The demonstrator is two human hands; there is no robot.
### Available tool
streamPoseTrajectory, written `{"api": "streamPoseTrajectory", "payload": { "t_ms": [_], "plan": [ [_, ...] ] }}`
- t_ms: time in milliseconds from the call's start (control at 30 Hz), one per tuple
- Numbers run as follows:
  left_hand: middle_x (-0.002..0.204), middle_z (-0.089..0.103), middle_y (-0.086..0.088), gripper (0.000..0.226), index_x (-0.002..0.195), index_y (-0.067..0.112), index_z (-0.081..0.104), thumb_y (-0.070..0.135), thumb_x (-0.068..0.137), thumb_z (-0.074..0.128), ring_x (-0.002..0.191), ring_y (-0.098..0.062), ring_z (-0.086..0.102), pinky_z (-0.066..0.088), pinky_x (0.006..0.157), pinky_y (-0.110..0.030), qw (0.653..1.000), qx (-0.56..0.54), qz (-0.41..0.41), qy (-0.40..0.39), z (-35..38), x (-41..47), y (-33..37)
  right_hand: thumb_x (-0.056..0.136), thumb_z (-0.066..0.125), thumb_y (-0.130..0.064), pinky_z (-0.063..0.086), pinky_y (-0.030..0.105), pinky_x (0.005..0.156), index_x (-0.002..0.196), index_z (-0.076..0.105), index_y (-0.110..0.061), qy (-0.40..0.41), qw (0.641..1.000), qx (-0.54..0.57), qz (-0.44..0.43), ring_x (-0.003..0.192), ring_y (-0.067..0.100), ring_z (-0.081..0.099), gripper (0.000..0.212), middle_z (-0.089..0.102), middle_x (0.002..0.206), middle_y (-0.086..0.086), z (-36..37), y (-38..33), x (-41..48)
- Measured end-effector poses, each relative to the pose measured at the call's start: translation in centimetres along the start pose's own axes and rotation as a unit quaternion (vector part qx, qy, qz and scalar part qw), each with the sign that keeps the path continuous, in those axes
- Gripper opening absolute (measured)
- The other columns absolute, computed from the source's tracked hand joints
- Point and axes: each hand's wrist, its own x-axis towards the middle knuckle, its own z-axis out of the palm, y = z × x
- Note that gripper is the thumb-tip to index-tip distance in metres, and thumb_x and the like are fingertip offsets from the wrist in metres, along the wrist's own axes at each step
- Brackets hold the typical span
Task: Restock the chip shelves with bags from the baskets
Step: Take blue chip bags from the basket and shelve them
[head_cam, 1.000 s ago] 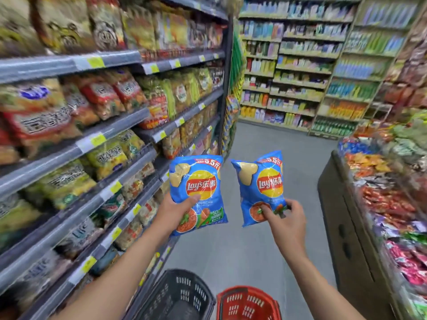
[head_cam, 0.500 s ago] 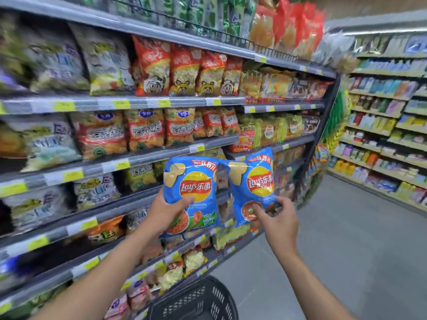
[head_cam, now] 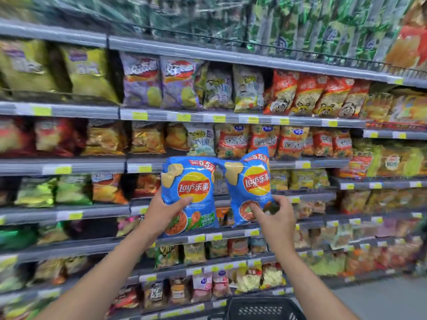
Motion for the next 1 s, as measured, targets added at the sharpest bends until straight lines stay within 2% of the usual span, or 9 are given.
{"api": "streamPoseTrajectory", "payload": {
  "t_ms": [167,300,400,567,633,733,800,900,1000],
  "plan": [
    [0.088,0.078,0.024,0.029,0.108,0.032,0.065,0.018,0.089,0.080,0.084,0.000,0.075,0.059,0.080,-0.028,0.996,0.025,0.008,0.082,-12.9,-4.8,1.9,0.078,0.087,-0.038,0.040,0.018,0.069,0.104,0.059,-0.022,-0.049,0.998,0.031,-0.023,0.091,-0.002,0.054,0.042,0.058,0.102,-0.008,8.4,-7.1,-5.8],
    [0.083,0.076,0.027,0.029,0.109,0.031,0.063,0.016,0.090,0.079,0.080,0.005,0.073,0.055,0.065,-0.012,0.990,0.035,0.021,0.133,-23.1,-9.9,3.6,0.077,0.087,-0.038,0.046,0.026,0.068,0.098,0.059,-0.022,-0.099,0.993,0.056,-0.036,0.089,0.005,0.058,0.039,0.059,0.098,-0.005,14.6,-13.0,-11.5],
    [0.097,0.079,0.016,0.038,0.118,0.027,0.065,0.027,0.085,0.084,0.087,-0.002,0.074,0.059,0.082,-0.028,0.982,0.056,0.019,0.180,-30.3,-13.9,4.8,0.078,0.087,-0.039,0.047,0.029,0.068,0.096,0.059,-0.021,-0.140,0.986,0.080,-0.045,0.089,0.009,0.058,0.038,0.059,0.097,-0.004,19.3,-17.1,-15.7],
    [0.109,0.078,0.008,0.056,0.122,0.030,0.063,0.040,0.075,0.091,0.103,-0.016,0.074,0.058,0.090,-0.038,0.965,0.056,0.019,0.254,-41.3,-20.2,5.8,0.076,0.088,-0.036,0.045,0.020,0.066,0.102,0.059,-0.020,-0.189,0.973,0.109,-0.069,0.089,0.005,0.058,0.042,0.058,0.100,-0.005,26.6,-23.7,-22.4],
    [0.114,0.077,0.006,0.065,0.130,0.028,0.061,0.042,0.073,0.091,0.106,-0.018,0.073,0.058,0.095,-0.043,0.957,0.057,0.018,0.284,-44.9,-22.5,6.2,0.074,0.088,-0.043,0.048,0.029,0.071,0.105,0.058,-0.022,-0.212,0.967,0.118,-0.076,0.090,0.011,0.058,0.048,0.059,0.102,-0.005,29.4,-25.8,-24.8],
    [0.111,0.078,0.006,0.058,0.126,0.027,0.063,0.035,0.076,0.092,0.101,-0.015,0.075,0.059,0.092,-0.038,0.942,0.056,0.018,0.331,-50.1,-25.4,6.6,0.076,0.087,-0.044,0.049,0.038,0.077,0.110,0.058,-0.024,-0.251,0.956,0.122,-0.088,0.095,0.016,0.058,0.050,0.059,0.106,-0.006,33.6,-28.8,-27.9],
    [0.107,0.079,0.005,0.060,0.122,0.026,0.065,0.039,0.071,0.095,0.099,-0.016,0.076,0.059,0.087,-0.035,0.932,0.062,0.018,0.357,-53.1,-27.0,6.9,0.077,0.088,-0.036,0.043,0.035,0.077,0.112,0.059,-0.017,-0.273,0.948,0.136,-0.095,0.098,0.018,0.057,0.048,0.059,0.107,-0.003,36.3,-30.9,-29.6],
    [0.095,0.081,0.006,0.039,0.112,0.020,0.068,0.017,0.080,0.089,0.091,-0.013,0.077,0.060,0.074,-0.025,0.914,0.066,0.012,0.400,-57.2,-29.3,7.4,0.077,0.088,-0.032,0.039,0.027,0.068,0.105,0.059,-0.015,-0.303,0.934,0.157,-0.102,0.092,0.020,0.056,0.044,0.059,0.100,-0.001,40.6,-33.9,-32.2],
    [0.102,0.081,0.000,0.043,0.113,0.017,0.072,0.022,0.076,0.093,0.099,-0.024,0.077,0.061,0.090,-0.042,0.902,0.067,0.005,0.426,-61.1,-30.7,7.6,0.075,0.089,-0.035,0.041,0.029,0.067,0.106,0.058,-0.016,-0.330,0.923,0.174,-0.098,0.092,0.021,0.057,0.048,0.059,0.101,0.001,45.2,-36.4,-34.6]
  ]
}}
